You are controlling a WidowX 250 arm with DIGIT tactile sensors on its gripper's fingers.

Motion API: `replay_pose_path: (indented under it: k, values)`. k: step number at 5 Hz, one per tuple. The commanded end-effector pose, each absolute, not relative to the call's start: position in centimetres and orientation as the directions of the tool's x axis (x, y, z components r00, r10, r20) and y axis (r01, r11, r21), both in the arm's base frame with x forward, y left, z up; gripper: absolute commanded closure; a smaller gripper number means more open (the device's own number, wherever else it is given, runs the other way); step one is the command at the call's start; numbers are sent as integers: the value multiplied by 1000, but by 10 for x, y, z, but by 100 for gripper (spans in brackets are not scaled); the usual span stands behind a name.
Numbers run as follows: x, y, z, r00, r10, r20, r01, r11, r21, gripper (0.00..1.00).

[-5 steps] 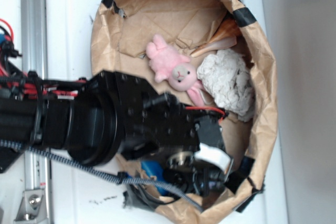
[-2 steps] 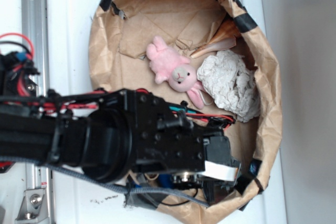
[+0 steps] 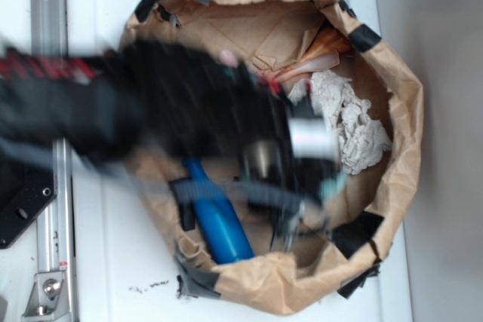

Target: Grab the blue cloth.

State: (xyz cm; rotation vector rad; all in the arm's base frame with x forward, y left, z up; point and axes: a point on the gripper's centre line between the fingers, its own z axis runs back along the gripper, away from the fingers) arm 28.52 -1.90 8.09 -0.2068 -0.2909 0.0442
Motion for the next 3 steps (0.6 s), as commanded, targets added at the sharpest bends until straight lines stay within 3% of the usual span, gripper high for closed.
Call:
replay_pose_path:
  k: [1, 2, 3]
  values:
    - [274, 8, 151, 934, 263, 242, -268, 963, -13, 100]
    - [276, 3, 167, 937, 334, 100, -341, 938, 57, 100]
    - [270, 5, 170, 923, 375, 84, -381, 922, 72, 100]
